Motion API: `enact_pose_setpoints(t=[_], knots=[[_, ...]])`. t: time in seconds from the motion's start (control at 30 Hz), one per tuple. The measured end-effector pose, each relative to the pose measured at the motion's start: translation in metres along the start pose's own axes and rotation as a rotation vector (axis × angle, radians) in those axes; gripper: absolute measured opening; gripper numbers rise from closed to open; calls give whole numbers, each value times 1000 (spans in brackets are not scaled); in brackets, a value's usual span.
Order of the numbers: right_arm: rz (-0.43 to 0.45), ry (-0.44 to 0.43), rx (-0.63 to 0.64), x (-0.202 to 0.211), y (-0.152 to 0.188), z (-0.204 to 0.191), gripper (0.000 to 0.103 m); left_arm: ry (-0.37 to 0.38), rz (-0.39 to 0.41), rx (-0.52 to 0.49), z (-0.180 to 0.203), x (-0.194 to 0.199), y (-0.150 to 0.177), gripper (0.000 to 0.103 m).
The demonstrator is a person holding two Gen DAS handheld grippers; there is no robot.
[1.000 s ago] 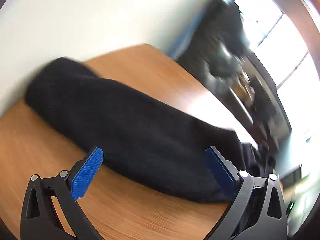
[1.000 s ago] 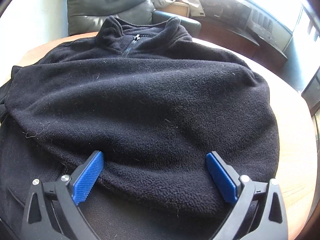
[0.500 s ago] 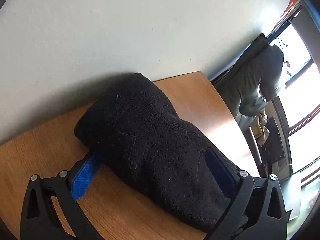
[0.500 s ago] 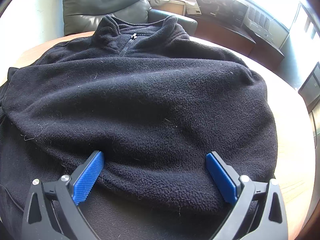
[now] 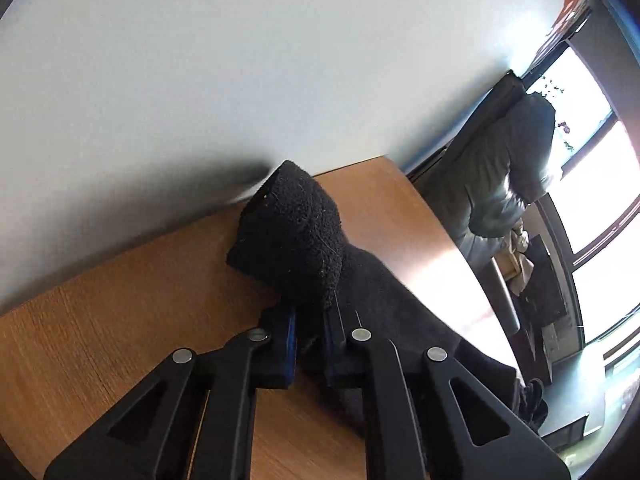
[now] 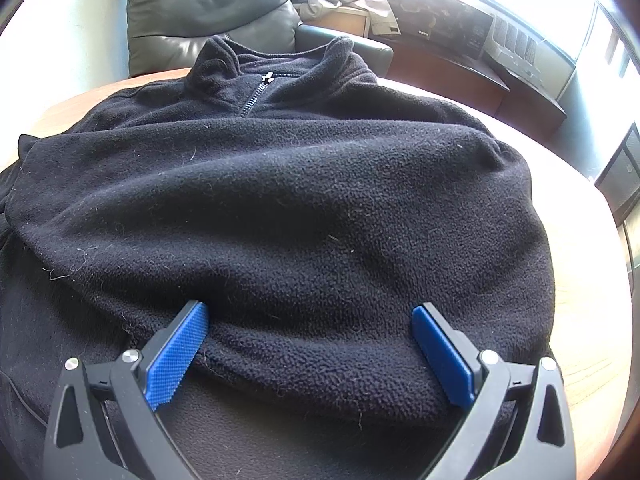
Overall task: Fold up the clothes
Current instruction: 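Reach the left gripper to the other sleeve cuff and close on it, then lift the sleeve cuff with the left gripper toward the right gripper, then close the right gripper on the cuff while the left gripper opens to release it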
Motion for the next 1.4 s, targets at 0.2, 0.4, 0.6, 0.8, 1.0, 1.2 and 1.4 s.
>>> enact_pose_setpoints(t=[0.2,0.4,0.6,0.8,1.0,1.2,1.4], knots=[[10,-14,6,-23,7,9,103,171,79,-82,85,42,-14,8],[28,-46,21,-16,12,13,103,385,31,-252,240,78,62,7],[129,-152,33,20,10,11,103,596,-55,-450,409,108,170,7],[255,-326,5,69,-1,25,103,709,-178,-561,519,120,301,7],[337,-559,-185,113,-16,79,103,681,-293,-642,554,98,419,7],[252,-629,-394,89,-17,128,103,595,-383,-694,541,61,499,7],[195,-672,-465,62,-29,126,103,567,-329,-824,541,63,519,7]])
Point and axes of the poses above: each gripper's, at about its wrist camera, not at the fingertips, and x roughly against the way its jaws point, z to its right, y to its underside, the point moved 8 cm from there along -x, roughly the way its jaws point, and after that the axes turned 4 degrees about z, right-handed, at the moved point
